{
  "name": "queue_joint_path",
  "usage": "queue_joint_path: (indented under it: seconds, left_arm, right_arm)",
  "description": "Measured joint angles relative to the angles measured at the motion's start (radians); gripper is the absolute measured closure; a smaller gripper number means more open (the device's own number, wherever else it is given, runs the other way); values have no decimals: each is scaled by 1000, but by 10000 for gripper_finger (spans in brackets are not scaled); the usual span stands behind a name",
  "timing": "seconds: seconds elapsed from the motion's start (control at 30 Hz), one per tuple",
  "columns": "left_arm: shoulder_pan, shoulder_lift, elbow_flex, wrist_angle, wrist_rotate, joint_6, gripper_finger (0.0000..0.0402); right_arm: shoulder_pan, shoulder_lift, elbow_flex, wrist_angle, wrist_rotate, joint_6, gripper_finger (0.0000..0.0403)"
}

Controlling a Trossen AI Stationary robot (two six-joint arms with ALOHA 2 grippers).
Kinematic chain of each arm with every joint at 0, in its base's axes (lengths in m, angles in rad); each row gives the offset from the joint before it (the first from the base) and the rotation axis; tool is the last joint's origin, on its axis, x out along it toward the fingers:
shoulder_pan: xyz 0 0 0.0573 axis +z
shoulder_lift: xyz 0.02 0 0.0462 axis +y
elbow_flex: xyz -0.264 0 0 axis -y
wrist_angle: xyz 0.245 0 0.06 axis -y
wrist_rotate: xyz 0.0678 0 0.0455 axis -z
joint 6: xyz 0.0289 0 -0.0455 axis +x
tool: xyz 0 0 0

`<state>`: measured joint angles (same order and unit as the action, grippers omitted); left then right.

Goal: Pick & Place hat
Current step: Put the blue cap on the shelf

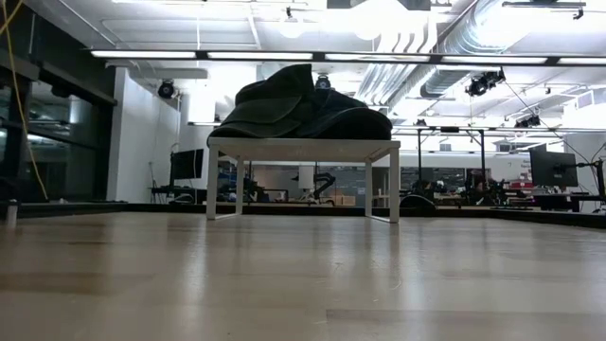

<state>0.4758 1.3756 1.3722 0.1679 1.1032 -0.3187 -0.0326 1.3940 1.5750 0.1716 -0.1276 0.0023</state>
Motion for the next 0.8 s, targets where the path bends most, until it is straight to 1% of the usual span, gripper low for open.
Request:
queue_joint_path:
  seconds: [0.13, 0.27, 0.47, 0.73, 0.8]
  left_arm:
    - [2, 5, -1, 4, -2, 0, 400]
    - [1, 4, -1, 3, -2, -1, 400]
    - [1, 2, -1, 2, -1, -3, 400]
    - [1, 2, -1, 4, -14, -9, 400]
    - [1, 2, -1, 3, -19, -25, 395]
  right_arm:
    - [0, -8, 0, -10, 1, 0, 132]
    - [0, -9, 0, -20, 0, 1, 170]
    - [0, -9, 0, -63, 0, -1, 252]
    - [0, -9, 0, -70, -14, -3, 386]
    - [0, -9, 0, -70, -13, -3, 393]
